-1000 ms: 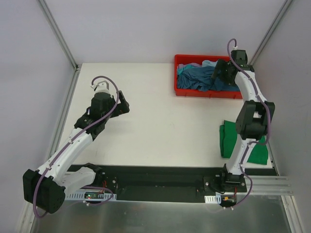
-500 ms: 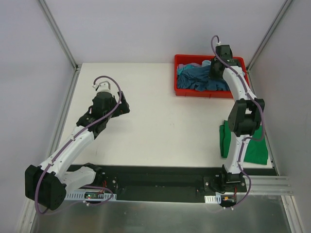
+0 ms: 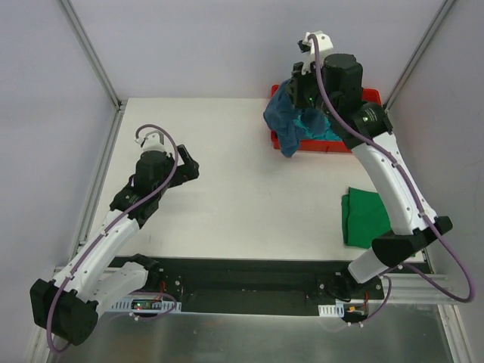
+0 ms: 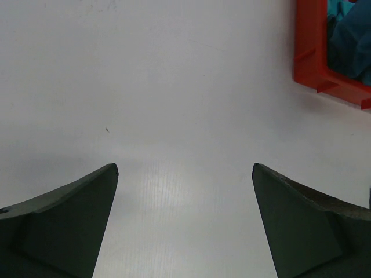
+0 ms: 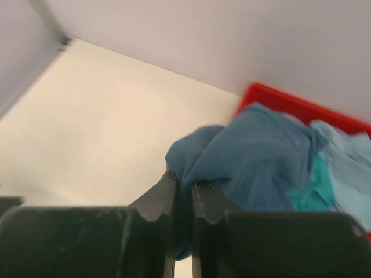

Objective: Fold and stack the t-shirts
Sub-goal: Grab crumpled tshirt from bin with the right arm, then move the tshirt to the center of the board

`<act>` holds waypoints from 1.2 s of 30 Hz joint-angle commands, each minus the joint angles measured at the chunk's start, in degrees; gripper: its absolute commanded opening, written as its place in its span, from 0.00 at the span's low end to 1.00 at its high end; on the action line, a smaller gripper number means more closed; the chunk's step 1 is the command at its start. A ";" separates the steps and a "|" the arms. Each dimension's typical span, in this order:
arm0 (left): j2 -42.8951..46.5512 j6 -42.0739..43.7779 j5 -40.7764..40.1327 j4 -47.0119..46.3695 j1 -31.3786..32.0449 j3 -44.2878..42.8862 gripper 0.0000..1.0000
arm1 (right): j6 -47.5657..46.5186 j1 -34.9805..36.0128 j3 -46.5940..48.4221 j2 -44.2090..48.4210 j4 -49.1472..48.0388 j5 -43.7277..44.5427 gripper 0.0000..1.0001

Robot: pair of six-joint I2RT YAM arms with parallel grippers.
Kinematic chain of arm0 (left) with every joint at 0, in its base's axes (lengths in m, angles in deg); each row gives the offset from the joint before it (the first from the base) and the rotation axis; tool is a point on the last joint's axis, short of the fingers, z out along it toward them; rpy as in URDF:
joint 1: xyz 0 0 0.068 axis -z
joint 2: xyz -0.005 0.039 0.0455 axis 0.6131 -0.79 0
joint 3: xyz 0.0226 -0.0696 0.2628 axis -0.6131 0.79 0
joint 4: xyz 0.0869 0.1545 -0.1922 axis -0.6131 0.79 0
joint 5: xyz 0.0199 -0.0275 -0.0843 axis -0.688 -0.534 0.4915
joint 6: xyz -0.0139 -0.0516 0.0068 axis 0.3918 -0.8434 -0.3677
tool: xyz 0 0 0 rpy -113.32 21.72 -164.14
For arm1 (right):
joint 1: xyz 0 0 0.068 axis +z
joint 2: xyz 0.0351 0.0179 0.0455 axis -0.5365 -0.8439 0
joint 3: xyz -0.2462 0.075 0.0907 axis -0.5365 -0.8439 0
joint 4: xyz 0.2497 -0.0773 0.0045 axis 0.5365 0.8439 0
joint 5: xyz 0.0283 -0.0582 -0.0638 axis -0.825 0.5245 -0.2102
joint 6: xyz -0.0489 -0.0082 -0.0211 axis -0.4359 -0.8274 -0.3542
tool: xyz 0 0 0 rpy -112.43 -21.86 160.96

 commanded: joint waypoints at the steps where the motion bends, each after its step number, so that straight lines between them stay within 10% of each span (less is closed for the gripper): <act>1: 4.79 -3.35 -0.41 -0.90 -0.62 1.81 0.99 | -3.07 7.17 1.55 5.71 -7.65 -9.17 0.01; 20: 23.70 -11.09 -7.89 9.29 -0.53 5.25 0.99 | 17.23 17.47 15.01 1.85 -18.48 -31.26 0.01; 31: 19.14 -12.58 -6.48 11.93 -0.53 4.46 0.99 | 19.23 12.65 -23.18 18.36 -5.84 26.53 0.01; 36: 10.10 -12.85 -4.82 12.02 -0.53 2.18 0.99 | 30.93 -3.58 -42.45 17.25 -0.11 21.88 0.01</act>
